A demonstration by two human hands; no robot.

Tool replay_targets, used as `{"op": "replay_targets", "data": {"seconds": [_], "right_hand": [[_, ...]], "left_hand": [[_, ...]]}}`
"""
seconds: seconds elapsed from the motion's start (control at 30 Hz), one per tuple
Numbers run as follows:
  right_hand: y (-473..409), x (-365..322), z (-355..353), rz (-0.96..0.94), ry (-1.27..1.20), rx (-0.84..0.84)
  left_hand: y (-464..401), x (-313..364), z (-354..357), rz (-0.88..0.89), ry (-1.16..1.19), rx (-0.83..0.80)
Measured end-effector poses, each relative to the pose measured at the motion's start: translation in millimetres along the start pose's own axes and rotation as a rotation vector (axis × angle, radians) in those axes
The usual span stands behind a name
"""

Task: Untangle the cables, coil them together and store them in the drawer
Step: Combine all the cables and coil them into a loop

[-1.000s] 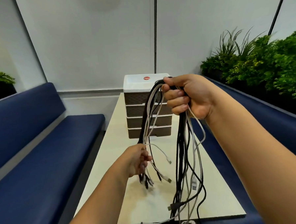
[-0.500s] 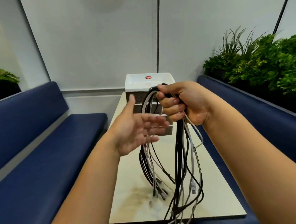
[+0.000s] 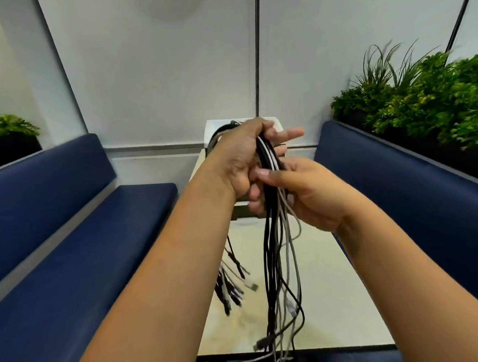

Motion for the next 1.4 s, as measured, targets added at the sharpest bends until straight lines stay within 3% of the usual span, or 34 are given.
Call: {"op": "replay_targets", "data": {"seconds": [0.13, 0.33, 0.53, 0.7, 0.87, 0.97, 1.07, 1.13, 1.2, 1.27, 1.33, 1.4], "right_hand": [[9, 23, -6, -0.132, -0.026, 0.090], [1, 27, -8, -0.251, 0.187, 0.433], [5, 37, -9, -0.310, 0.152, 0.630], [10, 45, -24, -0.147, 0.166, 0.432], [16, 97, -45, 0.048, 0.314, 0.454], [20, 130, -57, 0.237, 0.336, 0.370], [27, 142, -69, 0.403, 0.546, 0.238], [26, 134, -80, 0.441, 0.687, 0.265], [19, 109, -87, 0.265, 0.626, 0.518], [16, 68, -77, -0.048, 0.455, 0.783], [10, 30, -53, -0.290, 0.451, 0.791], [-1, 14, -29, -0.307, 0.565, 0.653]], "left_hand": [[-8, 10, 5, -0.003, 0.214, 0.022], [-30, 14, 15, -0.006, 0.477, 0.071], [-49, 20, 6, 0.031, 0.546, 0.145], [-55, 44, -7, 0.101, 0.650, 0.216], [-58, 75, -2, 0.185, 0.674, 0.194], [-61, 87, 0, 0.222, 0.627, 0.224], [-67, 88, -2, 0.230, 0.619, 0.232], [-69, 88, -2, 0.237, 0.642, 0.233], [-70, 86, -3, 0.243, 0.644, 0.257], [-71, 84, -3, 0.242, 0.632, 0.303], [-71, 83, 0, 0.251, 0.624, 0.335], [-71, 84, 4, 0.275, 0.627, 0.350]]}}
Point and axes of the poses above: each hand's wrist, its own y-axis away from the middle knuckle, its own z-axis out of the palm, x = y × z, the point moved 2 cm from there along -y, towards the middle knuckle, and after that the axes turned 5 degrees about z, right-handed, at the moved point
